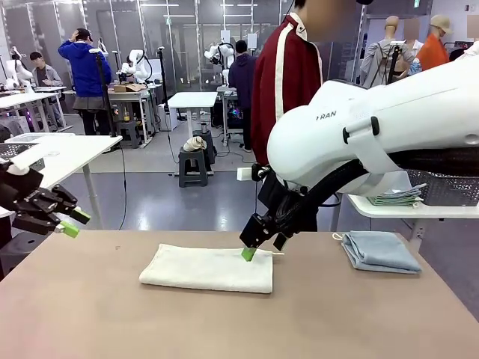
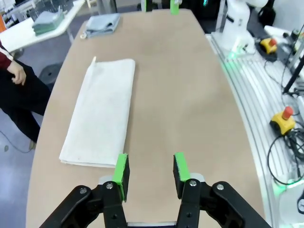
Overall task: Fold the towels and place them in the basket.
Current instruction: When a person lays out a Towel with hook on the table, fold it in half twice.
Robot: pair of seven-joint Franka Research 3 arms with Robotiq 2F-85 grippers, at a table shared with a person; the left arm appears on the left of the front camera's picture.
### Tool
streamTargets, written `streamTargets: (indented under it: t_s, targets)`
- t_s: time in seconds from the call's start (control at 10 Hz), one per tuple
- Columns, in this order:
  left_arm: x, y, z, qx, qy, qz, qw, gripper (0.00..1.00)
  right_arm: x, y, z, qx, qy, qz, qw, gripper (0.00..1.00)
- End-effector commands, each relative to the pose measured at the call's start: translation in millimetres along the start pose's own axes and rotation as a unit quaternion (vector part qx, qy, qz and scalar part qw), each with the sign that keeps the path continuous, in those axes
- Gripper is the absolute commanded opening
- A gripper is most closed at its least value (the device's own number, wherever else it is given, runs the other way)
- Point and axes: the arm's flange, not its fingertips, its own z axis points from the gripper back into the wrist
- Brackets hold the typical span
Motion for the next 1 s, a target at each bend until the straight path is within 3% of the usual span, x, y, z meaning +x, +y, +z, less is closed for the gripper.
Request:
streamTargets:
  t_s: [0.0, 0.3, 0.4, 0.7, 0.9]
  targets:
    - [-7.9, 11.4, 1.7, -0.007, -0.041, -0.001, 0.999, 0.49, 2.3, -0.6, -1.1, 0.005, 0.003, 0.01, 1.0, 1.0]
    - [-11.9, 3.2, 0.5, -0.002, -0.032, 0.01, 0.999, 0.49, 0.7, 2.9, -3.5, -0.01, -0.022, -0.051, 0.998, 1.0]
    - [-11.9, 3.2, 0.5, -0.002, -0.032, 0.01, 0.999, 0.49, 2.2, 3.2, -6.9, -0.004, -0.027, -0.1, 0.995, 1.0]
    - [-11.9, 3.2, 0.5, -0.002, -0.032, 0.01, 0.999, 0.49, 10.9, -13.3, -26.2, 0.01, -0.043, -0.238, 0.97, 1.0]
    - [-11.9, 3.2, 0.5, -0.002, -0.032, 0.01, 0.999, 0.49, 21.7, -33.8, -42.6, 0.016, -0.034, -0.281, 0.959, 1.0]
